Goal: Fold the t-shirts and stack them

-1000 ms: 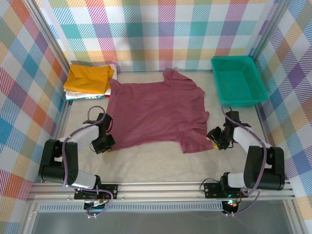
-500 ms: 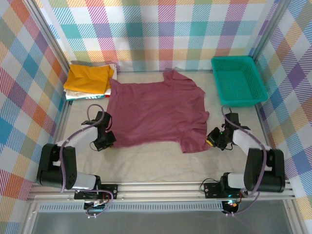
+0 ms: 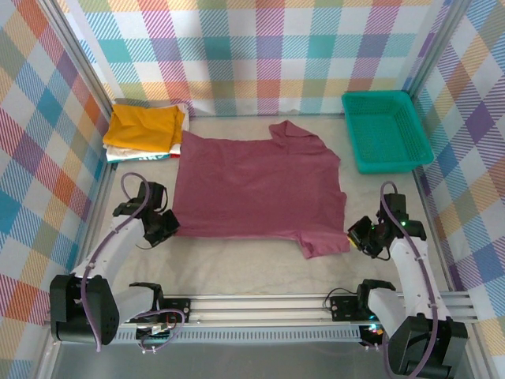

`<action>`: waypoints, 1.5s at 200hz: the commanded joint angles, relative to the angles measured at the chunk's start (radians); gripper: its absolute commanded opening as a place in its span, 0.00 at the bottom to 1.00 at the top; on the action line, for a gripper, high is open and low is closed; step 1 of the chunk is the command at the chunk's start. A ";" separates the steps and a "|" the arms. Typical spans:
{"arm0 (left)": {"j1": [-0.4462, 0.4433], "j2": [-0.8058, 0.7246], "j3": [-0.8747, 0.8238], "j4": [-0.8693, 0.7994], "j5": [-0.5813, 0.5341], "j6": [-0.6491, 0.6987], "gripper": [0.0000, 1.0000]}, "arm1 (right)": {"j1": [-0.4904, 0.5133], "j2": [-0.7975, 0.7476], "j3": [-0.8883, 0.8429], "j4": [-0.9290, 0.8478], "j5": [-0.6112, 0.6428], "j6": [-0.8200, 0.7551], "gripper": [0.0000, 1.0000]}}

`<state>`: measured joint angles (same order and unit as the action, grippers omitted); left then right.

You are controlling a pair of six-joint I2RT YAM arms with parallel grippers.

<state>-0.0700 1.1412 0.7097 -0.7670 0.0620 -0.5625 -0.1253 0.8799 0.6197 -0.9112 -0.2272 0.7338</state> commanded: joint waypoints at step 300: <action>-0.184 1.099 0.895 0.387 0.133 0.105 0.39 | 0.334 1.950 2.110 0.249 0.044 -0.144 0.00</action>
<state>-0.2211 2.1796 1.5898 -0.3805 0.1570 -0.4549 0.2153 2.7918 2.7312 -0.7307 -0.1375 0.5045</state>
